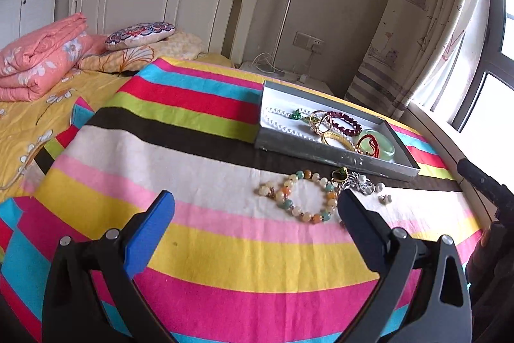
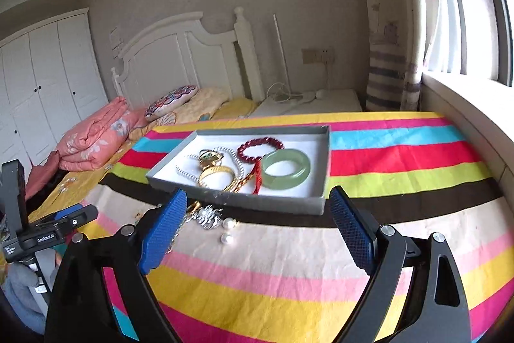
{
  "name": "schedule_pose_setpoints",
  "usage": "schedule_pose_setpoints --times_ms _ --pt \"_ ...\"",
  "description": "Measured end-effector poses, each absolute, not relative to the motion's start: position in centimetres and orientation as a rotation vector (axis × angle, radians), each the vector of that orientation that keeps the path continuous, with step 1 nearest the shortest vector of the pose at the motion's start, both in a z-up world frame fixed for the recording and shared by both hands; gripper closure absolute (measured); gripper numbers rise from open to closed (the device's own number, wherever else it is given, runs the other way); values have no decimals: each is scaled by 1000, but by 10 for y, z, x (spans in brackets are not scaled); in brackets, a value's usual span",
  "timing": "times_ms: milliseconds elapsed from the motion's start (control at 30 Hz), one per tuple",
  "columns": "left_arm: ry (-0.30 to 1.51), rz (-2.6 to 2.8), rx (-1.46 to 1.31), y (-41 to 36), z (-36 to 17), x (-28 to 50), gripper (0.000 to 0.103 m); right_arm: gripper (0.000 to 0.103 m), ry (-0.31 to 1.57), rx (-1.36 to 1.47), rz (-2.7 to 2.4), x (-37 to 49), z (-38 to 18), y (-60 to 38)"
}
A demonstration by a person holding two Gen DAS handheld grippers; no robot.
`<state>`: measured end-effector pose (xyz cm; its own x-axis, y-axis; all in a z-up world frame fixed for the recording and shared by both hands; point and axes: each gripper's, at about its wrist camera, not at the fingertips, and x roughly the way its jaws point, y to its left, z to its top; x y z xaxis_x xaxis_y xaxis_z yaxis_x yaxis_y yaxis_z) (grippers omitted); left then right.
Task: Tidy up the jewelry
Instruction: 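Move the right tool to the gold pin brooch and close on it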
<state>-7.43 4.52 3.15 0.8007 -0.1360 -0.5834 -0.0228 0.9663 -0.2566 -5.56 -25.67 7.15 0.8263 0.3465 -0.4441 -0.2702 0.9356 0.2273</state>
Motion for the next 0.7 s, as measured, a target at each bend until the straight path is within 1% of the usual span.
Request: schedule_pose_setpoints --times_ms 200,267,333,567,700 --pt "636 -116 -422 71 19 -77 3 16 614 35 403 -57 50 -208" --pt "647 -123 -429 71 18 -75 3 17 654 -17 418 -57 41 -189" --pt "654 -124 -415 67 17 -75 3 21 707 -61 449 -56 33 -172" --pt "647 -145 -415 64 19 -73 3 21 777 -137 474 -58 22 -142" --pt "646 -153 -421 64 19 -73 3 26 824 -158 475 -50 16 -131"
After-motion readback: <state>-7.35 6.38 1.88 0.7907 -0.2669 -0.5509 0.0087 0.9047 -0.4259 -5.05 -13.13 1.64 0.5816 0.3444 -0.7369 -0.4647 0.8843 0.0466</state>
